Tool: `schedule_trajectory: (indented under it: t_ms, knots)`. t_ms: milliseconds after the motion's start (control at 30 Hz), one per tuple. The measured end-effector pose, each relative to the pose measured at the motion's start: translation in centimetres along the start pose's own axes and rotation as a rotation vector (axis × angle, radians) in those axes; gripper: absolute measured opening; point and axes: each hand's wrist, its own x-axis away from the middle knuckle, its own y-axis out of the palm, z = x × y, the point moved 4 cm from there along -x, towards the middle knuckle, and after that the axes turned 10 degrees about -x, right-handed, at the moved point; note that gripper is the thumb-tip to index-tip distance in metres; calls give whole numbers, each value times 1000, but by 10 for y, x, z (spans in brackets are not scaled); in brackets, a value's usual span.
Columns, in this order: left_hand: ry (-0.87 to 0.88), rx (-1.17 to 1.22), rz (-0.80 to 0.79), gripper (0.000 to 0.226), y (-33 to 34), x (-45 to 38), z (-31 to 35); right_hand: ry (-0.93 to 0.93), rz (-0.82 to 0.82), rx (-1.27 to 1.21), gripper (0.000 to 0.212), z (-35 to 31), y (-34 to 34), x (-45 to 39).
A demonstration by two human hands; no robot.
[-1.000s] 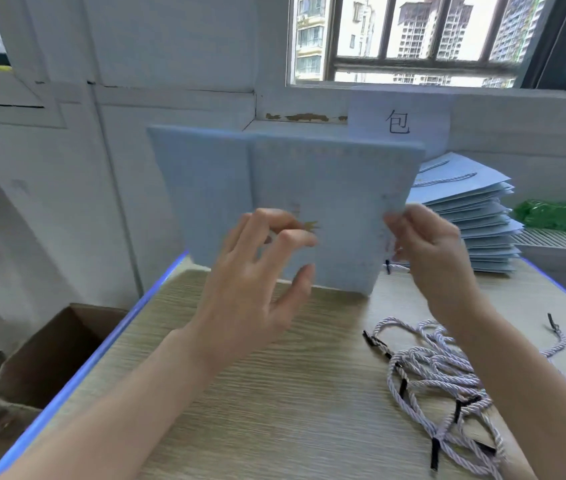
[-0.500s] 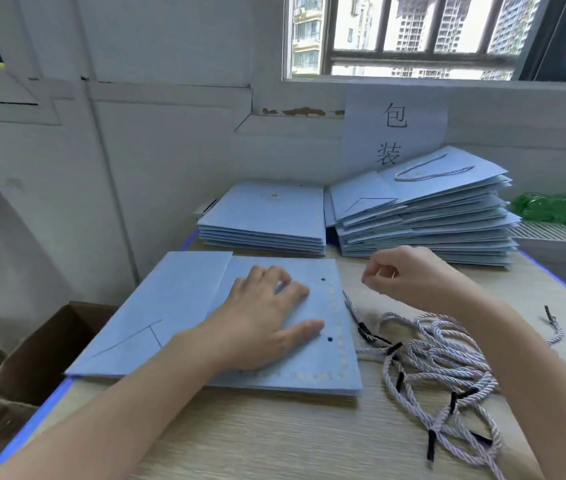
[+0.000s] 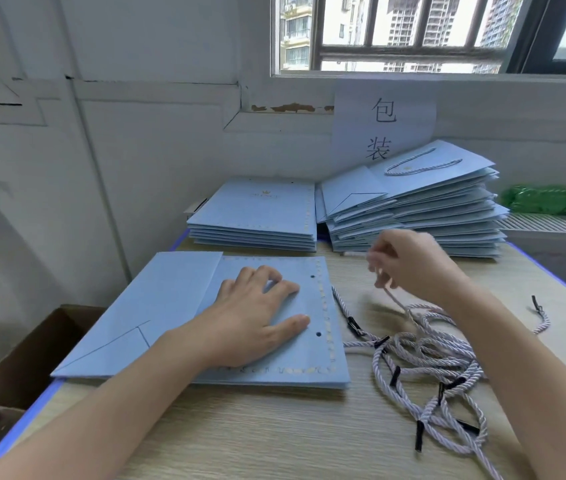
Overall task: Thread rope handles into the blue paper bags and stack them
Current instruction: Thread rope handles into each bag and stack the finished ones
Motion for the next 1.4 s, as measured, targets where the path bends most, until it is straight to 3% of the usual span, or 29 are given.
schedule_trajectory:
  t_ms: [67, 167, 233, 300, 367, 433, 600, 700, 900, 1000, 1133, 1400]
  knots:
    - [-1, 5, 0, 55, 0, 0, 0, -100, 182, -366, 13, -11, -11, 3]
    - [-16, 0, -4, 58, 0, 0, 1, -316, 247, -659, 15, -30, -19, 8]
    - [-41, -18, -14, 68, 0, 0, 3, -398, 223, -592, 16, -39, -15, 10]
    - [-74, -32, -25, 86, -1, 0, 7, -400, 182, -246, 15, -38, -4, 8]
    - [-101, -58, -22, 101, -1, 0, 12, -300, 11, 165, 7, -25, 13, 4]
    - [-125, -94, -15, 106, 0, -1, 15, -176, -144, 369, 3, -9, 27, 2]
    - [-127, -91, -54, 98, 1, -2, 12, -151, -81, 232, 19, -11, 25, 2]
    - [-106, -53, -84, 93, 2, 0, 7, -165, -136, 233, 24, -15, 33, 4]
    - [-93, -14, -128, 99, 4, 2, 5, -140, -157, 280, 11, -12, 38, 3]
    - [-94, 18, -197, 117, 5, 5, 4, -157, -166, 77, 6, -21, 36, 8]
    - [-91, 40, -202, 111, 6, 5, 4, -211, -253, -150, 17, -41, 44, 16]
    - [-68, 45, -197, 119, 6, 5, 4, -367, -389, 31, 11, -60, 56, 29]
